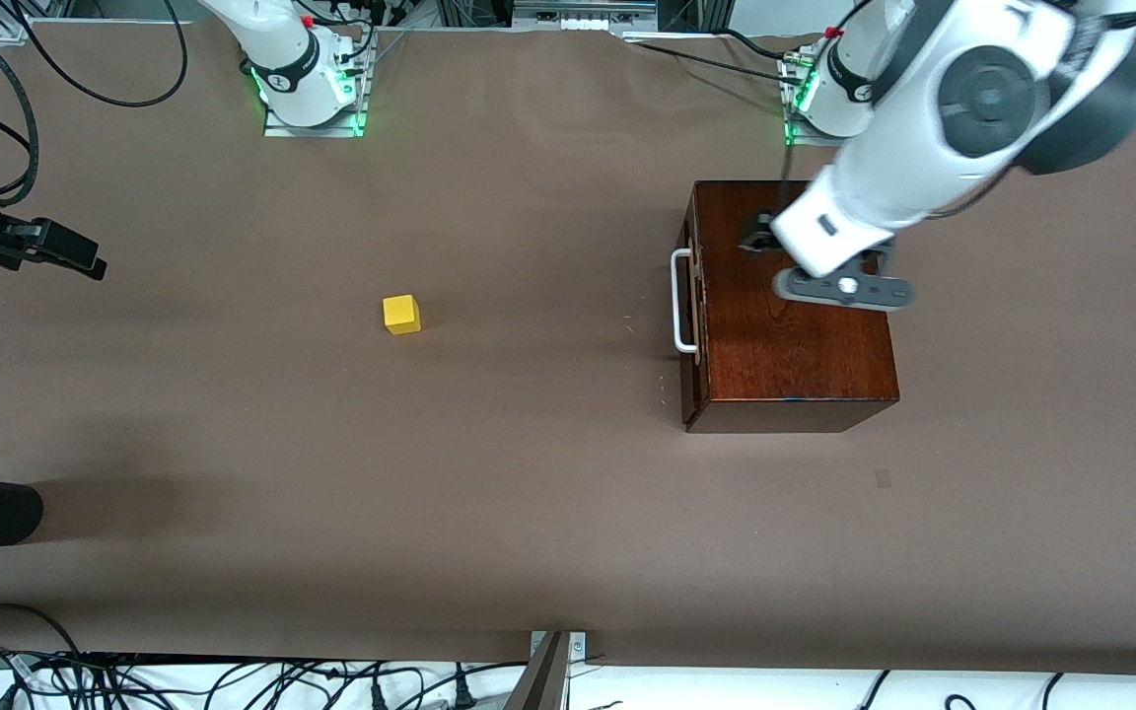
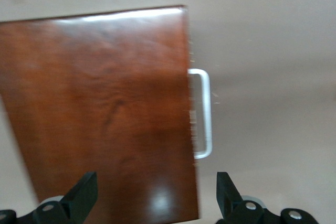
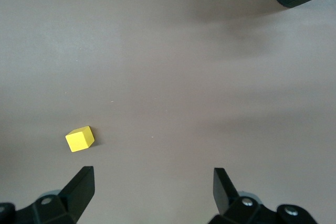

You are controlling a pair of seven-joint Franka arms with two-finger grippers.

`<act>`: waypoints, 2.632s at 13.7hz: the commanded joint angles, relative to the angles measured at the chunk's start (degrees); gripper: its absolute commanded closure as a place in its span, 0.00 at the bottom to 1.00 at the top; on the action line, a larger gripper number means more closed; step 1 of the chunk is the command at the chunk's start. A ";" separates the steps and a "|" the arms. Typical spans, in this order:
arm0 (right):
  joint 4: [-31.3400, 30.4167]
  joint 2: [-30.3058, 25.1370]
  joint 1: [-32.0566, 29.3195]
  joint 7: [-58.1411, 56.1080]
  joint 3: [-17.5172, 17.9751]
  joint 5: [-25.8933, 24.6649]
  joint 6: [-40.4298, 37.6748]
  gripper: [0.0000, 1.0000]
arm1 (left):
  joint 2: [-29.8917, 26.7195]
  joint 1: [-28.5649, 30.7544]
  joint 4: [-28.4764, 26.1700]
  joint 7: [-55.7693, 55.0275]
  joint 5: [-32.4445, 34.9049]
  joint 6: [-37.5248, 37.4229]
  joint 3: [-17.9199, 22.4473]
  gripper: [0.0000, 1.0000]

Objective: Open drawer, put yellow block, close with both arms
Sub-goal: 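Move the left gripper over the box to the white drawer handle, then close the left gripper on the white drawer handle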

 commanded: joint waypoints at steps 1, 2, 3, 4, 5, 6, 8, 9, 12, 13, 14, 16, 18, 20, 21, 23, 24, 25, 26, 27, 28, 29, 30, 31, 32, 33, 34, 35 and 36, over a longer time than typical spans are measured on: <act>0.32 -0.80 0.33 0.30 -0.43 -0.14 -1.00 0.00 | 5.11 -5.15 0.62 -5.79 0.71 4.59 -0.09 0.00; 0.32 -0.80 0.42 0.30 -0.35 -0.14 -1.00 0.00 | 6.34 -7.35 0.54 -8.08 1.76 5.73 -0.09 0.00; 0.32 -0.80 0.42 0.39 -0.35 -0.14 -1.00 0.00 | 7.14 -9.28 0.53 -9.93 3.07 6.09 -0.09 0.00; 0.32 -0.80 0.42 0.30 -0.35 -0.14 -1.00 0.00 | 7.75 -11.39 0.53 -12.03 4.65 6.10 -0.09 0.00; 0.32 -0.80 0.33 0.21 -0.35 -0.14 -1.00 0.00 | 8.72 -12.98 0.53 -13.97 6.49 6.27 -0.09 0.00; 0.32 -0.80 0.42 0.21 -0.35 -0.14 -1.00 0.00 | 9.68 -14.21 0.36 -15.99 7.99 7.40 -0.09 0.00; 0.32 -0.80 0.42 0.21 -0.35 -0.14 -1.00 0.00 | 11.71 -15.89 0.01 -19.07 8.80 8.99 0.00 0.00; 0.32 -0.80 0.42 0.21 -0.35 -0.14 -1.00 0.00 | 12.67 -16.68 0.01 -20.65 10.45 9.00 0.08 0.00; 0.32 -0.80 0.42 0.30 -0.35 -0.14 -1.00 0.00 | 16.28 -17.74 -0.26 -26.28 15.39 10.31 0.08 0.00; 0.32 -0.80 0.42 0.30 -0.35 -0.05 -1.00 0.00 | 16.98 -17.74 -0.26 -26.99 15.39 10.58 0.08 0.00; 0.32 -0.80 0.42 0.39 -0.35 -0.14 -1.00 0.00 | 17.60 -17.74 -0.26 -27.34 15.39 10.67 0.17 0.00; 0.32 -0.80 0.42 0.39 -0.35 -0.14 -1.00 0.00 | 18.83 -17.65 -0.26 -29.36 16.61 11.80 0.26 0.00; 0.32 -0.80 0.42 0.39 -0.35 -0.14 -1.00 0.00 | 19.62 -17.57 -0.26 -30.68 18.11 11.81 0.35 0.00; 0.32 -0.80 0.42 0.39 -0.35 -0.14 -1.00 0.00 | 19.63 -17.65 -0.26 -30.78 18.20 11.81 0.44 0.00; 0.32 -0.80 0.42 0.39 -0.35 -0.14 -1.00 0.00 | 19.71 -17.65 -0.17 -30.78 18.20 11.90 0.52 0.00; 0.32 -0.80 0.42 0.39 -0.26 -0.14 -1.00 0.00 | 20.15 -17.39 -0.26 -30.69 18.73 12.86 0.61 0.00; 0.32 -0.80 0.42 0.39 -0.35 -0.14 -1.00 0.00 | 20.41 -17.30 -0.26 -30.77 20.12 12.95 0.61 0.00; 0.32 -0.80 0.42 0.39 -0.35 -0.14 -1.00 0.00 | 20.59 -17.21 -0.26 -30.78 20.57 12.95 0.61 0.00; 0.32 -0.80 0.42 0.47 -0.35 -0.14 -1.00 0.00 | 20.59 -17.21 -0.26 -30.78 20.66 12.95 0.61 0.00; 0.32 -0.80 0.42 0.47 -0.26 -0.14 -1.00 0.00 | 20.59 -17.21 -0.17 -30.78 20.66 13.04 0.61 0.00; 0.32 -0.80 0.42 0.39 -0.26 -0.14 -1.00 0.00 | 20.68 -17.21 -0.26 -30.78 20.66 13.04 0.70 0.00; 0.32 -0.80 0.33 0.39 -0.35 -0.14 -1.00 0.00 | 20.77 -17.21 -0.26 -30.78 20.66 13.04 0.79 0.00; 0.32 -0.80 0.42 0.47 -0.35 -0.14 -1.00 0.00 | 21.12 -17.21 -0.17 -30.78 20.66 13.04 0.79 0.00; 0.32 -0.80 0.42 0.47 -0.26 -0.14 -1.00 0.00 | 21.21 -17.21 -0.17 -30.78 20.66 13.04 0.87 0.00; 0.32 -0.80 0.42 0.47 -0.35 -0.14 -1.00 0.00 | 21.56 -17.21 -0.17 -30.78 20.66 13.13 0.88 0.00; 0.32 -0.80 0.42 0.47 -0.35 -0.14 -1.00 0.00 | 21.82 -17.30 -0.08 -30.78 20.75 13.13 0.88 0.00; 0.32 -0.80 0.42 0.47 -0.26 -0.14 -1.00 0.00 | 21.82 -17.30 -0.08 -30.86 20.66 13.21 0.88 0.00; 0.32 -0.80 0.42 0.47 -0.26 -0.14 -1.00 0.00 | 21.82 -17.30 -0.08 -31.04 20.66 13.56 0.88 0.00; 0.32 -0.80 0.42 0.39 -0.35 -0.14 -1.00 0.00 | 22.00 -17.56 0.09 -31.13 20.66 13.57 0.88 0.00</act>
